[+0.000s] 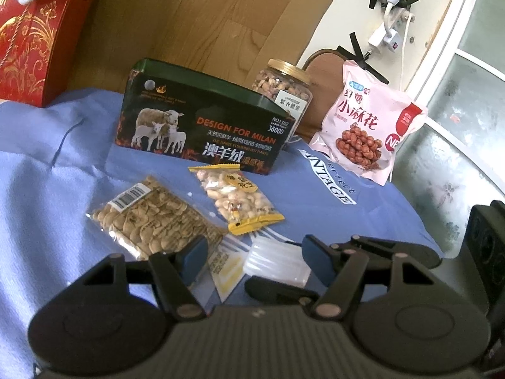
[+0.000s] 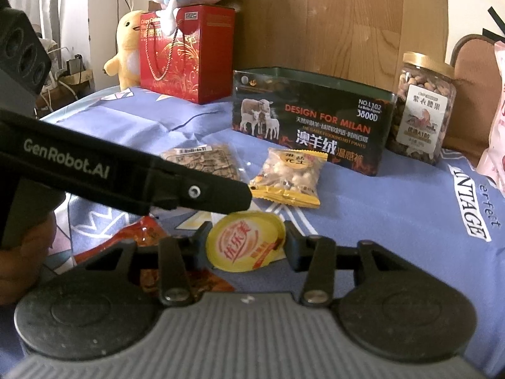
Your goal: Organize snacks
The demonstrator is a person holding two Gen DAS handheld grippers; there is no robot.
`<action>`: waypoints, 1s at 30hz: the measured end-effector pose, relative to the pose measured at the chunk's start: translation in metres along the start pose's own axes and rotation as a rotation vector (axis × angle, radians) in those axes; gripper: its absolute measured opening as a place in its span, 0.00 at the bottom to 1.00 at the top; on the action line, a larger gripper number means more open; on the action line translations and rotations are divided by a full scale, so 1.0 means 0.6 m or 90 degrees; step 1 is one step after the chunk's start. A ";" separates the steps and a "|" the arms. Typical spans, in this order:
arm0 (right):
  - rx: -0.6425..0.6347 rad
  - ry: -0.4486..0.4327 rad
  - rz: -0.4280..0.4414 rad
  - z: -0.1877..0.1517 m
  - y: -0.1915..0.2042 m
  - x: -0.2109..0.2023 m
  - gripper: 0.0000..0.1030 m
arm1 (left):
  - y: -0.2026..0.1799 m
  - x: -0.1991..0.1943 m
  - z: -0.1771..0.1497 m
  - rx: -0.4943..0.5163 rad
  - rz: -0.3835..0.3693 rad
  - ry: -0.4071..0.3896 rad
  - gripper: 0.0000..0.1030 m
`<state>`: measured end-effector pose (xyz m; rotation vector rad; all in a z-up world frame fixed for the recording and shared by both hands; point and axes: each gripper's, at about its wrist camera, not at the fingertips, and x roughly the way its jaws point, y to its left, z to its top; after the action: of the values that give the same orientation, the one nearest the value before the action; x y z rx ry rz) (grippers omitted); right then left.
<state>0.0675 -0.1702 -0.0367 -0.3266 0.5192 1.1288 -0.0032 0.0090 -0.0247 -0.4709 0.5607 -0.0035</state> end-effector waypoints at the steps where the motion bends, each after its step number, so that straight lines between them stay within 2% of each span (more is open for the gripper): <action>1: 0.001 0.000 0.000 0.000 0.001 0.000 0.49 | -0.001 0.000 0.000 0.000 0.000 0.000 0.66; 15: 0.000 0.000 0.001 0.001 -0.002 -0.001 0.50 | 0.001 0.000 0.000 -0.002 -0.001 0.000 0.66; 24: 0.026 -0.004 -0.025 -0.001 -0.009 -0.003 0.52 | 0.001 0.000 -0.001 -0.003 -0.001 -0.001 0.66; 30: 0.019 -0.003 -0.019 -0.001 -0.005 -0.003 0.49 | -0.005 0.003 -0.004 0.003 -0.003 0.004 0.64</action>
<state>0.0697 -0.1730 -0.0364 -0.3055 0.5252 1.0920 -0.0025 0.0053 -0.0262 -0.4676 0.5659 -0.0107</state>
